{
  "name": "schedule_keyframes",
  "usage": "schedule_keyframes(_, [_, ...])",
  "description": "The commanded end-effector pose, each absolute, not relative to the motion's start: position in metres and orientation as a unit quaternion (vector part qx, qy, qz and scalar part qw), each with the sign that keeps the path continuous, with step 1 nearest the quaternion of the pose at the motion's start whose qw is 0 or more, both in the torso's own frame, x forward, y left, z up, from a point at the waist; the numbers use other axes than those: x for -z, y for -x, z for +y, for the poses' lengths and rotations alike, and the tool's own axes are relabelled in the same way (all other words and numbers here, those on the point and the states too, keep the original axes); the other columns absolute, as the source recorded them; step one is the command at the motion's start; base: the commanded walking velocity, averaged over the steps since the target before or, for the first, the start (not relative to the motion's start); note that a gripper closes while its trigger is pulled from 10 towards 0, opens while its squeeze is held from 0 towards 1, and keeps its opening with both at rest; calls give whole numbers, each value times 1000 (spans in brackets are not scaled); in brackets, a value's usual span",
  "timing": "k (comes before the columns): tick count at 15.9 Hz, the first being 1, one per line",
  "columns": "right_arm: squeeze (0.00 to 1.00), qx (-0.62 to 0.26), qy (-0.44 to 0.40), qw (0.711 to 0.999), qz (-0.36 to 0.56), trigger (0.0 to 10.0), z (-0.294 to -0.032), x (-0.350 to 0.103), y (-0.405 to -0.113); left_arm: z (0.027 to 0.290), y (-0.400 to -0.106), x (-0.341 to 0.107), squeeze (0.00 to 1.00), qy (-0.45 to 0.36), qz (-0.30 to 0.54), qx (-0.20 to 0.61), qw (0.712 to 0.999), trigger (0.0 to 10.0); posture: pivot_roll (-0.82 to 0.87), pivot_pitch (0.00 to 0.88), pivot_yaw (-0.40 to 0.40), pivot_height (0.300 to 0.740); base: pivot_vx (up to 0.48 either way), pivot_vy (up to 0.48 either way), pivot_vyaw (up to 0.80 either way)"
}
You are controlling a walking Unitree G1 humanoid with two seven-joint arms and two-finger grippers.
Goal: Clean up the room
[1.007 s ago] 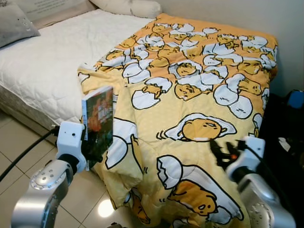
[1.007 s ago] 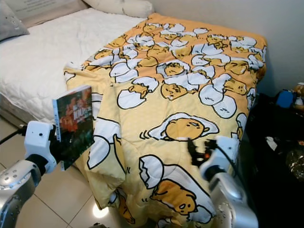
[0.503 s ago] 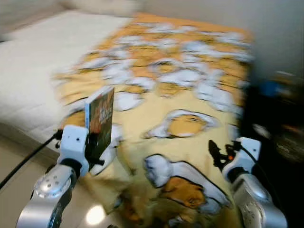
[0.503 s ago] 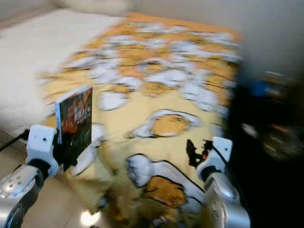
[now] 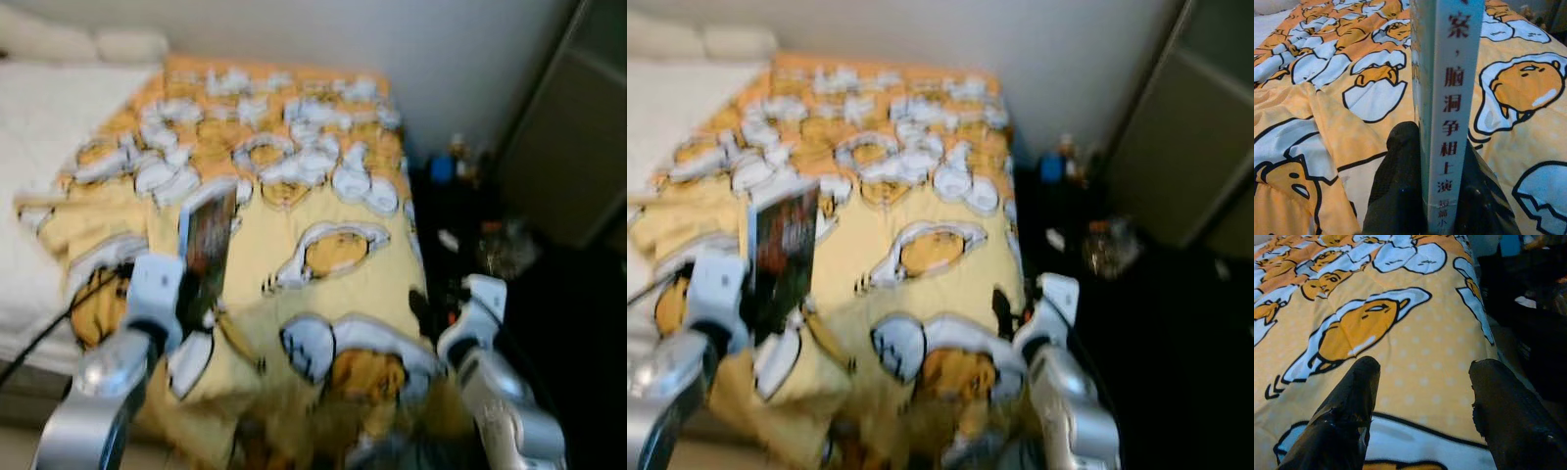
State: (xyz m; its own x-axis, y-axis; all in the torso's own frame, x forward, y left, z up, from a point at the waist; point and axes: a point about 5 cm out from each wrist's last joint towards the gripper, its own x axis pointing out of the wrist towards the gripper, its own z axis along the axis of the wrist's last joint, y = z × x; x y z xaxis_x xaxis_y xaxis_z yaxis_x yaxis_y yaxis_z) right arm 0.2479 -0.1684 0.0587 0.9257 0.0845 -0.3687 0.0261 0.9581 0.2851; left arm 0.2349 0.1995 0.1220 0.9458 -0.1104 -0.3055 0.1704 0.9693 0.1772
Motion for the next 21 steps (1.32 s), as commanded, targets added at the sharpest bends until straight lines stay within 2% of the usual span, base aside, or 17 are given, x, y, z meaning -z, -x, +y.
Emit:
schedule_keyframes(1, [0,-8,-132,974,186,10000,-173,-62,-251,196,-238,-128,0,-99,134,81,983,10000,-100,0,-4,740,0,349,-669])
schedule_keyframes(12, [0,-8,-128,976,178,10000,-162,-80,-249,193,-236,-128,0,-82,131,94,983,10000,-91,0,-21,740,0,337,0])
schedule_keyframes(16, [0,-9,-128,975,182,10000,-160,-80,-245,197,-237,-131,0,-88,128,89,984,10000,-89,0,-20,740,0,397,-569])
schedule_keyframes(21, [0,0,-138,974,181,10000,-159,-82,-247,197,-239,-131,0,-92,130,94,983,10000,-84,0,-21,740,0,414,0])
